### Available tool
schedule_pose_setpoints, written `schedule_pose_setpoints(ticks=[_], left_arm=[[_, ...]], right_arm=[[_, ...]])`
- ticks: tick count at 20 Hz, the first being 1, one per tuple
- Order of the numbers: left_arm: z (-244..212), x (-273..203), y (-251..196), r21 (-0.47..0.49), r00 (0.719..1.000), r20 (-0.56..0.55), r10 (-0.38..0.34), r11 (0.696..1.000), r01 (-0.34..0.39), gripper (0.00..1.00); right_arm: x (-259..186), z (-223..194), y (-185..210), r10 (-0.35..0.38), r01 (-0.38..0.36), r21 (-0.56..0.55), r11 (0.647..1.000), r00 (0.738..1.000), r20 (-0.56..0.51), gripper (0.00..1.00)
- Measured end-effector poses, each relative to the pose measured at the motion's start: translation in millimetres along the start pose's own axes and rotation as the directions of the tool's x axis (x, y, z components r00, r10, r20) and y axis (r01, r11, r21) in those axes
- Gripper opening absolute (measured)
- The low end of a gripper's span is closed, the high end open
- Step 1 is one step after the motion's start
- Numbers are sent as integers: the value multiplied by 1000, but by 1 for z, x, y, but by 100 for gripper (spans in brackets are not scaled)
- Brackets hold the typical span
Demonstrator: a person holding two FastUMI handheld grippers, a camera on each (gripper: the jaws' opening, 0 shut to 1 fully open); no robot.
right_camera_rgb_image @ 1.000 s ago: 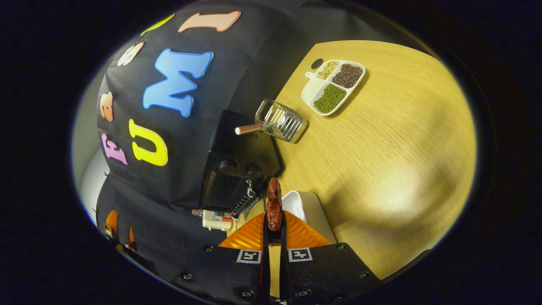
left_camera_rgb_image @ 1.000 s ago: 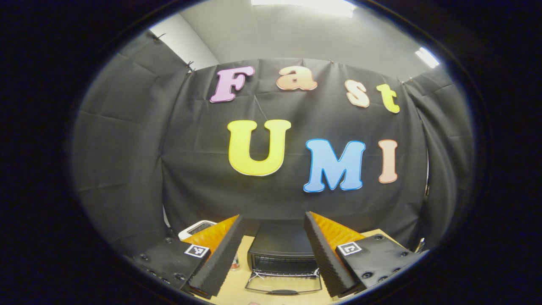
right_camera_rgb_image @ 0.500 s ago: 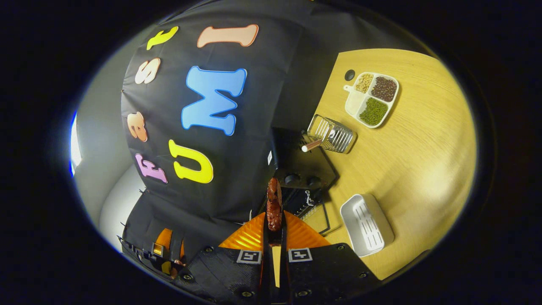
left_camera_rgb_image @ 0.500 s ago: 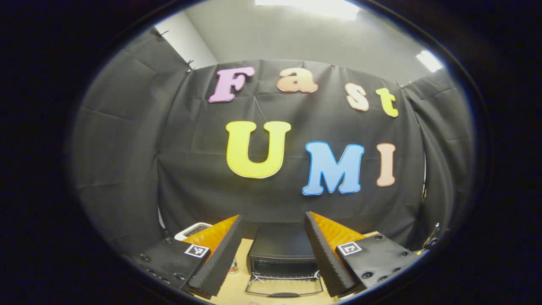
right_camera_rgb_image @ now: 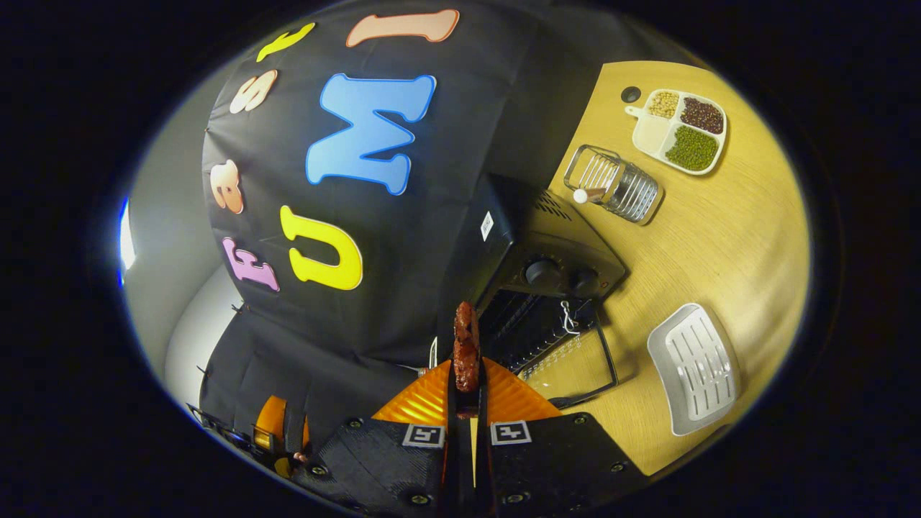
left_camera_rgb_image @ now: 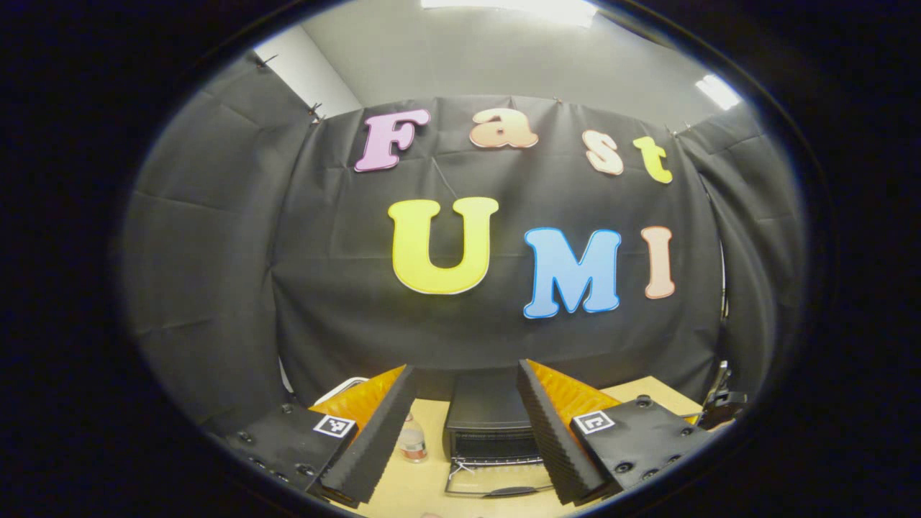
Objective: Open the electric oven with the left hand, put the food in, and close the electric oven.
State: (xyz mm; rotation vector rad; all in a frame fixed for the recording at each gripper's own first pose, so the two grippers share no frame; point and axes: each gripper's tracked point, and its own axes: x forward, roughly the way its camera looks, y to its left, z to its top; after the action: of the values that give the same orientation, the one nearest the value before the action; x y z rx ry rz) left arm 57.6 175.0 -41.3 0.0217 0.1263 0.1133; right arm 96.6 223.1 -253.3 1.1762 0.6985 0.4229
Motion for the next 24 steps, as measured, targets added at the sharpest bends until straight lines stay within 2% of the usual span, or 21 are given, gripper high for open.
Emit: schedule_pose_setpoints(ticks=[1, 2, 3, 8, 10, 12, 13, 14, 16, 20, 22, 24], left_arm=[[-2, 1, 5, -3, 1000, -7, 2, 1000, -2, 95], [-5, 2, 9, -8, 1000, -14, 5, 1000, -5, 98], [-6, 3, 14, -12, 1000, -18, 7, 1000, -8, 95], [-18, 11, 40, -5, 998, -51, 25, 1000, -25, 94], [-22, 16, 52, -1, 998, -62, 32, 999, -32, 97], [-28, 21, 64, -2, 996, -79, 44, 999, -44, 94], [-31, 24, 70, -8, 995, -87, 48, 999, -49, 98], [-35, 28, 74, -15, 994, -97, 50, 999, -52, 95], [-41, 33, 81, -27, 992, -114, 52, 998, -55, 98], [-52, 40, 93, -33, 989, -135, 56, 998, -61, 98], [-60, 43, 96, -34, 987, -152, 54, 998, -59, 95], [-66, 44, 94, -35, 986, -162, 49, 998, -56, 97]], right_arm=[[12, -3, -2, -10, 10, 12, 1000, 1000, -2, 9], [26, -7, -7, -24, 24, 22, 999, 1000, -5, 9], [38, -10, -10, -36, 36, 29, 999, 999, -5, 9], [100, -22, -36, -120, 119, 83, 989, 993, 9, 9], [124, -22, -47, -154, 149, 128, 981, 987, 34, 9], [143, -22, -51, -184, 173, 164, 971, 981, 60, 9], [151, -20, -52, -193, 178, 165, 970, 978, 83, 9], [161, -19, -53, -203, 183, 172, 968, 974, 105, 9], [172, -14, -59, -230, 201, 198, 960, 963, 138, 9], [187, -1, -66, -249, 204, 225, 953, 949, 192, 10], [188, 1, -75, -292, 244, 239, 940, 936, 194, 14], [184, 0, -82, -336, 283, 259, 923, 923, 189, 23]])
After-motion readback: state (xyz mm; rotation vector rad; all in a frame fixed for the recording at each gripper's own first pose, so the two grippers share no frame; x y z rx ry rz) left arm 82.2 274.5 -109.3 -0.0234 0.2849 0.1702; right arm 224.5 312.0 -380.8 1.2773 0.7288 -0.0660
